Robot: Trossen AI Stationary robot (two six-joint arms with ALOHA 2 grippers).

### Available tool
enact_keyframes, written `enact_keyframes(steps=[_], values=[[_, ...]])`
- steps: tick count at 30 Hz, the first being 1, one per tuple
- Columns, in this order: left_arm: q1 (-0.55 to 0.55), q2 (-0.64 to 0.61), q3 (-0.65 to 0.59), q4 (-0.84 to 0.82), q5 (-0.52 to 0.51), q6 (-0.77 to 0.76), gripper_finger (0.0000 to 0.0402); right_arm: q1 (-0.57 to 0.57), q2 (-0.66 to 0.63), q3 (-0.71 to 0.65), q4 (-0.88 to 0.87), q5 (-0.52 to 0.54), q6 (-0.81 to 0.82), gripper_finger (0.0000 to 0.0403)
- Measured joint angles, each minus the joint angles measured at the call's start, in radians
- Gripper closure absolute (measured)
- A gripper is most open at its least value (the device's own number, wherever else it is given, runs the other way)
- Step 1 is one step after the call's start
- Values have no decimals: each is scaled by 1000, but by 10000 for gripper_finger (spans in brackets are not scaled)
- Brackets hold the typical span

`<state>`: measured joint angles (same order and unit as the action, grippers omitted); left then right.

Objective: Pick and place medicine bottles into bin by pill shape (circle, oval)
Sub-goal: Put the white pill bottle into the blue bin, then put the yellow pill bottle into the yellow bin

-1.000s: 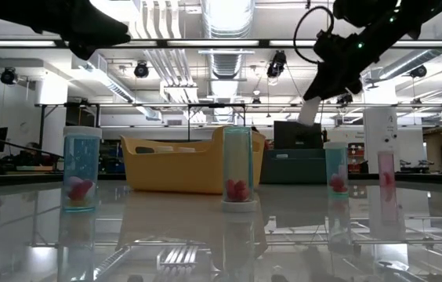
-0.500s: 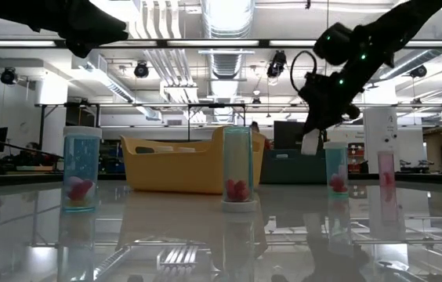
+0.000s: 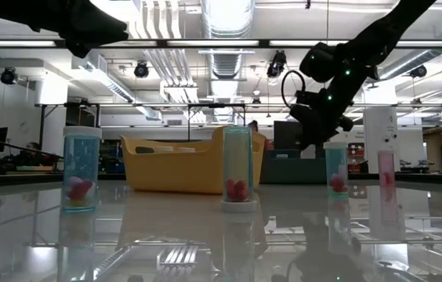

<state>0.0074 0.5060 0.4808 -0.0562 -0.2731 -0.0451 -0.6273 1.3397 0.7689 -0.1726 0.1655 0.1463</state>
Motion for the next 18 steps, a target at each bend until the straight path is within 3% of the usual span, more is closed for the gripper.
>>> enact_keyframes(steps=[5, 12, 18], values=[[0, 0, 0, 10, -2, 0, 267, 0, 28, 2, 8, 45, -5, 253], [0, 0, 0, 21, -2, 0, 267, -4, 52, 2, 31, 46, -7, 214], [0, 8, 0, 21, -2, -12, 267, -4, -17, 5, 27, 46, 10, 190]])
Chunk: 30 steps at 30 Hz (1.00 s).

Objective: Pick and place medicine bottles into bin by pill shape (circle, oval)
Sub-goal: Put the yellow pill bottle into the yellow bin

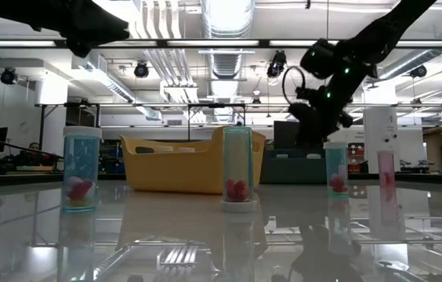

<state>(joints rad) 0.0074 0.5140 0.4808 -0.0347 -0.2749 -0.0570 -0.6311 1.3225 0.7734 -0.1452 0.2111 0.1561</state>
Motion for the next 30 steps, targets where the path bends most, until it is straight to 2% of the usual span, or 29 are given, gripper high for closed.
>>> enact_keyframes(steps=[5, 13, 21, 30], values=[[0, 10, 0, -1, 0, -16, 267, 53, -116, -2, -11, -10, 7, 188], [0, 31, 0, 3, 0, -17, 267, 219, -252, -5, -14, -21, -78, 203], [0, 72, 0, 53, -1, -68, 267, 334, -294, -6, 37, -210, -186, 218], [0, 194, 0, 97, -3, -293, 267, 403, -291, -6, 78, -276, -296, 227]])
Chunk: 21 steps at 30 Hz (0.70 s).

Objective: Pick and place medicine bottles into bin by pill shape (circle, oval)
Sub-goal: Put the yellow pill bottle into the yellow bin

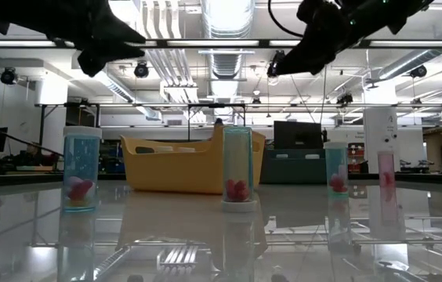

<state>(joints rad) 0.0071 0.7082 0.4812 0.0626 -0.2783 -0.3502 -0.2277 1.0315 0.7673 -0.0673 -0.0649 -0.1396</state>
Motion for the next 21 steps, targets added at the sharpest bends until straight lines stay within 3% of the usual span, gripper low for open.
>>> enact_keyframes(steps=[11, 17, 21], values=[[0, 129, 2, -7, 4, -199, 267, 14, -17, -2, -5, 1, -18, 236], [0, 117, 71, -214, 19, -392, 267, 14, -16, -2, -6, 1, -19, 244], [0, 89, 85, -349, 119, -507, 267, 14, -16, -2, -5, 0, -31, 246]])
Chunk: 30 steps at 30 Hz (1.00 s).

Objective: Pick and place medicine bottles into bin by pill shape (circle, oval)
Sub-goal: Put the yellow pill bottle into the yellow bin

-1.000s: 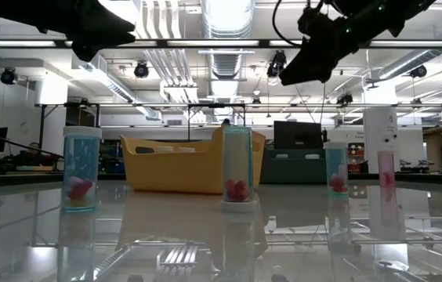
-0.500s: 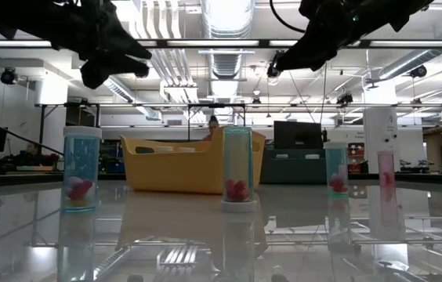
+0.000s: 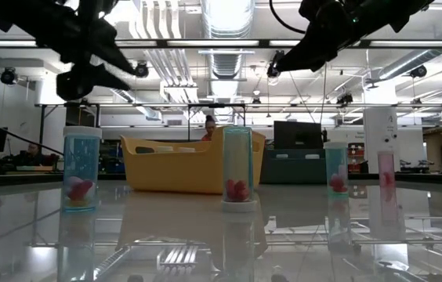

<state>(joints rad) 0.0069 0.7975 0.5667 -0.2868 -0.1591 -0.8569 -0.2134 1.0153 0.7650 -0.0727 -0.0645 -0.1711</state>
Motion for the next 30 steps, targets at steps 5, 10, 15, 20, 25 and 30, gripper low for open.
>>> enact_keyframes(steps=[5, 10, 15, 20, 25, 30], values=[[-1, -42, -5, -117, 106, 91, 267, 3, 0, -2, 13, -49, -1, 247], [0, -79, -9, -98, 121, 353, 267, 4, 1, -4, 138, 0, 142, 254], [-1, -107, -10, -10, 170, 640, 267, 4, 73, 112, 114, 31, 190, 271], [-1, -142, -11, 53, 169, 847, 267, 3, 222, 322, -29, 46, 199, 293], [0, -197, -40, 120, 164, 973, 267, -9, 405, 563, -232, 43, 198, 316], [0, -261, -105, 164, 160, 997, 267, -47, 562, 774, -399, 44, 205, 336]])
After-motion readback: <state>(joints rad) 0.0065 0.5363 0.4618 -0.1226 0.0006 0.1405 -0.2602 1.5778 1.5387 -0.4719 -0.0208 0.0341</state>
